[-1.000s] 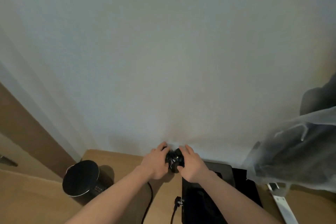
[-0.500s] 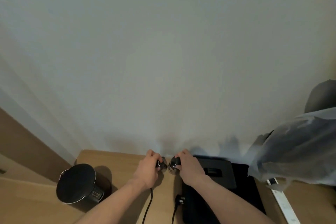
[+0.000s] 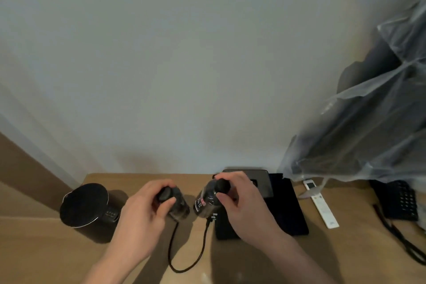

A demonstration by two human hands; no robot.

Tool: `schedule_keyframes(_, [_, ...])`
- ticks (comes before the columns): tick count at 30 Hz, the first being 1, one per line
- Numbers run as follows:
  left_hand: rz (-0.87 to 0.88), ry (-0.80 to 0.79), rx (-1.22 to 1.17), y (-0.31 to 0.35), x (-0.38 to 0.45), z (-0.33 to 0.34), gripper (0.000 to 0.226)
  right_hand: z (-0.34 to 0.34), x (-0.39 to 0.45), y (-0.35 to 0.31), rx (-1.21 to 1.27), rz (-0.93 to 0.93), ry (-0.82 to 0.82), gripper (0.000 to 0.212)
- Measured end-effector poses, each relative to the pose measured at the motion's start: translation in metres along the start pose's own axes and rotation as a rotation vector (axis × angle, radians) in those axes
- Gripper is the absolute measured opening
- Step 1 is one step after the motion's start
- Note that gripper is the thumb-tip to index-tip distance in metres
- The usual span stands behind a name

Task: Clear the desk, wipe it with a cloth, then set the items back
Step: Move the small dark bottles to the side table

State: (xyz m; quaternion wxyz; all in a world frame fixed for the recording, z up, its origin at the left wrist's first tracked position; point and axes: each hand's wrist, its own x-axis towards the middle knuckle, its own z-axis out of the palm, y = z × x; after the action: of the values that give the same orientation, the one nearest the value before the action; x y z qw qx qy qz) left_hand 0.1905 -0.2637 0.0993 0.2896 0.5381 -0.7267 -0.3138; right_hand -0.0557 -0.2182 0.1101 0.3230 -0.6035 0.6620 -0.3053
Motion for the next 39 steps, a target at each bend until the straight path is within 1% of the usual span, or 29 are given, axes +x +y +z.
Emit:
schedule_keyframes(2, [0.008,-0.027,-0.012,0.010,-0.013,0.004,0.032,-0.006,-0.020,-0.003,-0.008,0.033,0.012,0.045])
schedule_keyframes(4, [0.036,-0.063,-0.001,0.023,-0.025,0.009,0.032,-0.013,-0.041,-0.001,-0.042,0.065,-0.002,0.048])
schedule_keyframes(7, [0.081,-0.102,-0.002,0.047,-0.042,0.018,0.030,-0.024,-0.075,0.008,-0.095,0.065,-0.008,0.034])
schedule_keyframes(9, [0.124,-0.137,0.007,0.066,-0.053,0.028,0.029,-0.033,-0.100,0.017,-0.114,0.073,0.018,0.026])
schedule_keyframes(13, [0.226,-0.205,0.044,0.105,-0.077,0.060,0.031,-0.060,-0.158,0.035,-0.154,0.136,0.123,0.022])
schedule_keyframes(16, [0.300,-0.253,0.057,0.139,-0.105,0.093,0.034,-0.086,-0.216,0.056,-0.147,0.165,0.210,0.022])
schedule_keyframes(20, [0.348,-0.297,0.047,0.187,-0.156,0.143,0.031,-0.121,-0.304,0.093,-0.144,0.215,0.300,0.024])
schedule_keyframes(25, [0.362,-0.333,-0.039,0.247,-0.241,0.209,0.027,-0.168,-0.422,0.144,-0.172,0.310,0.358,0.024])
schedule_keyframes(30, [0.427,-0.393,0.003,0.300,-0.311,0.269,0.023,-0.203,-0.524,0.181,-0.170,0.366,0.387,0.028])
schedule_keyframes(34, [0.483,-0.466,0.041,0.342,-0.346,0.308,0.021,-0.233,-0.588,0.207,-0.151,0.405,0.452,0.029])
schedule_keyframes(39, [0.556,-0.561,0.080,0.394,-0.371,0.363,0.024,-0.275,-0.646,0.240,-0.115,0.433,0.544,0.028])
